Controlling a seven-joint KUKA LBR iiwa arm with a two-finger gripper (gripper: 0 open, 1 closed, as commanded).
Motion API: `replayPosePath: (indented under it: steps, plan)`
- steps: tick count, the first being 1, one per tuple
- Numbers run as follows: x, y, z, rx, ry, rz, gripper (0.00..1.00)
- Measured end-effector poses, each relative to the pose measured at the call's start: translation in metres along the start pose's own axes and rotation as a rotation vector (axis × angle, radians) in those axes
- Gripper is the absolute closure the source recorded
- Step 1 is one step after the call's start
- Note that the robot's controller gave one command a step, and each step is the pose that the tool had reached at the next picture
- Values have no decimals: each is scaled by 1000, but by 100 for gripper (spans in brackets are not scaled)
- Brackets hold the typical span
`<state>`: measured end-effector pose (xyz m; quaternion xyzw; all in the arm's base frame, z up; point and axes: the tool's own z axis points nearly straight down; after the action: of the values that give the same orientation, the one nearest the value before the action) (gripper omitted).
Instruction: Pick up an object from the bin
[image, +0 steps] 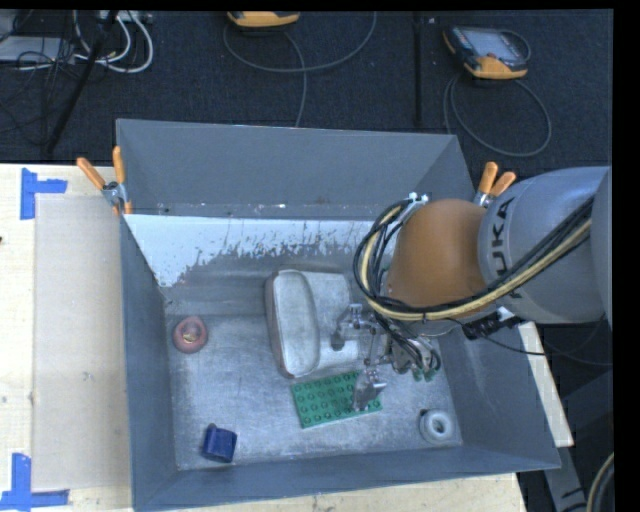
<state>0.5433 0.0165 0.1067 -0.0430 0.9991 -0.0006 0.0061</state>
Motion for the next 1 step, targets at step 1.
replayPosePath:
  steps: [1]
  plan:
    - [-1,1,6,4,-4,-40,0]
